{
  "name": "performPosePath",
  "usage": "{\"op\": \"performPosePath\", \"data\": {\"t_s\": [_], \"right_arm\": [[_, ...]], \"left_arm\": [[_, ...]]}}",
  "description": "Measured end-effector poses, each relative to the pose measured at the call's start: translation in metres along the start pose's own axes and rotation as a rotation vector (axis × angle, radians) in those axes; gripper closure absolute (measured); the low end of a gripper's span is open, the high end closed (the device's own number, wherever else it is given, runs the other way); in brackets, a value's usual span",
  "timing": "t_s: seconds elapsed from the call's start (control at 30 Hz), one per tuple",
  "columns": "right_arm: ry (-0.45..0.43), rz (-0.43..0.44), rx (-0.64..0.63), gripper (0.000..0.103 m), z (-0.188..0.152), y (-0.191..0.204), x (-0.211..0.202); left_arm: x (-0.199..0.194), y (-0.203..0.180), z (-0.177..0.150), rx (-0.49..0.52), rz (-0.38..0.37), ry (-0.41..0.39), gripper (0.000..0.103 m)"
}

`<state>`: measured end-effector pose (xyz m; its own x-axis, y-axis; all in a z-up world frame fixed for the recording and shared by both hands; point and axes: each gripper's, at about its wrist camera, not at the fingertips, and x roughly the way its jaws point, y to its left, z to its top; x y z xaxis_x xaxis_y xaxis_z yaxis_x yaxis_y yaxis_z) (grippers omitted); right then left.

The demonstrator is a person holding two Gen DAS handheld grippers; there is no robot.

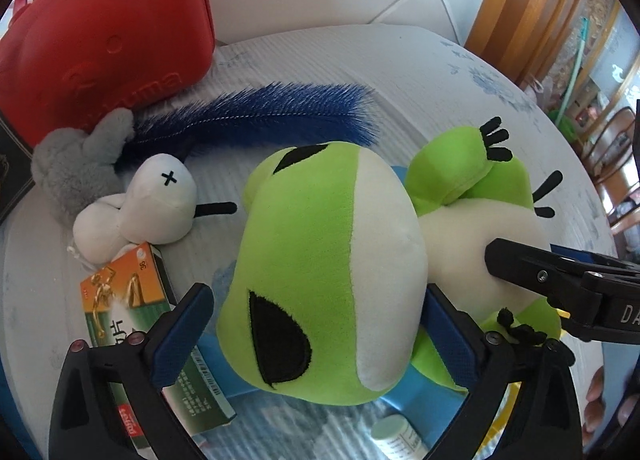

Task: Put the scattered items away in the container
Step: 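Grasp the green frog plush with the right tool, then lift the frog plush over the blue crate and open the right tool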

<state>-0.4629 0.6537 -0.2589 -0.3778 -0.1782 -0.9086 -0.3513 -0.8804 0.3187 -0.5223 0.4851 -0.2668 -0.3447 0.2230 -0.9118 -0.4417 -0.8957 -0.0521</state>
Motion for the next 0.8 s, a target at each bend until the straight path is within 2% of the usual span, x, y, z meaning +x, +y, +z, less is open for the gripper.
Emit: {"op": "performPosePath", "data": {"t_s": [0.23, 0.37, 0.53, 0.8], "right_arm": [[0.037, 0.045, 0.011, 0.000, -0.011, -0.004, 0.015], [-0.009, 0.028, -0.035, 0.000, -0.009, 0.000, 0.014], [-0.055, -0.015, -0.140, 0.001, -0.011, 0.015, 0.008], [-0.085, 0.007, -0.174, 0.013, -0.017, 0.025, -0.006]], "left_arm": [[0.006, -0.006, -0.010, 0.024, -0.014, -0.017, 0.000], [0.009, -0.004, -0.009, -0.004, -0.039, -0.024, 0.000], [0.002, -0.015, -0.012, 0.057, -0.028, -0.085, 0.014], [-0.018, -0.024, -0.017, 0.102, 0.006, -0.136, 0.021]]}}
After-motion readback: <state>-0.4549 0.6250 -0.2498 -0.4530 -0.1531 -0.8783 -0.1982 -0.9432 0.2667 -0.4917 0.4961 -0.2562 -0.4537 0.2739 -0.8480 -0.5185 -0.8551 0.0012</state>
